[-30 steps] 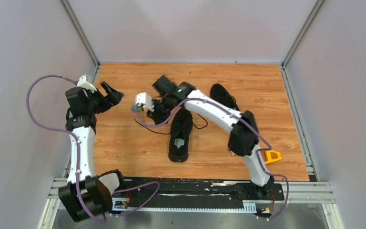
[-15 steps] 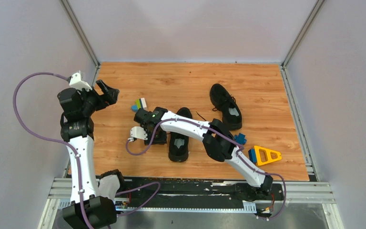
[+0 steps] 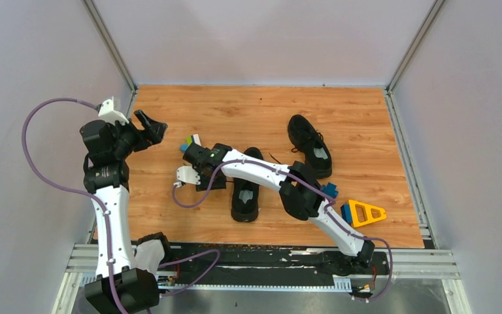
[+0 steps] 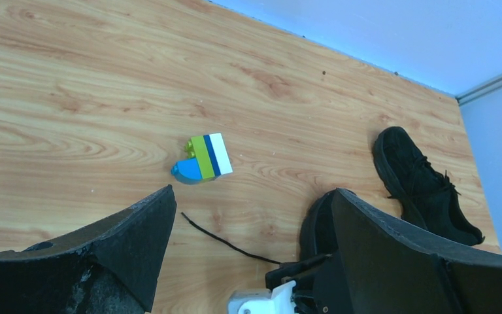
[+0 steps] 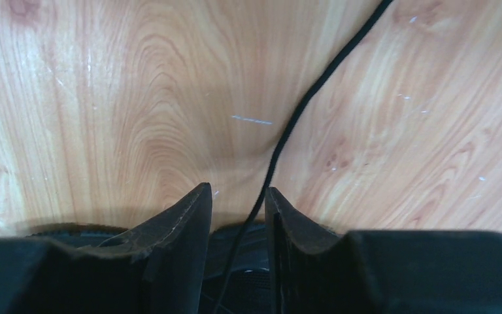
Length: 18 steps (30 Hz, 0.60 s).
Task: Tie the shoes
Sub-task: Pick up the shoelace at the center of the board.
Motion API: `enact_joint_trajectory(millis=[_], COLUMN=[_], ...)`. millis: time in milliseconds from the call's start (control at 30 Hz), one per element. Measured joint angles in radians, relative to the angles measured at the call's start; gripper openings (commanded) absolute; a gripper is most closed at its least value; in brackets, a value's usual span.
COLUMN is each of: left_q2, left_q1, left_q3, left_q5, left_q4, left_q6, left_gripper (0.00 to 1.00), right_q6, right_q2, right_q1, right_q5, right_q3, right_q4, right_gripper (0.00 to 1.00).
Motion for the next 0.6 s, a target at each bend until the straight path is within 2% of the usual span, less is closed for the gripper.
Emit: enact_joint_trajectory(millis=[333, 600], left_q2=[0.022, 0.023], left_q1=[-0.005, -0.005], left_q3=[-0.003, -0.004], left_q5=[0.037, 0.044], left_q4=[0.014, 0.014], left_q6=[-0.024, -0.027], left_gripper=[0.94, 0.92], right_q6=[-0.021, -0.023], right_q2=[0.000, 0.000], right_q1=[-0.008, -0.027], right_q5=[0.019, 0.045], right_q3=[0.020, -0.021], right_q4=[0.053, 0.050], right_gripper=[0.35, 0.27])
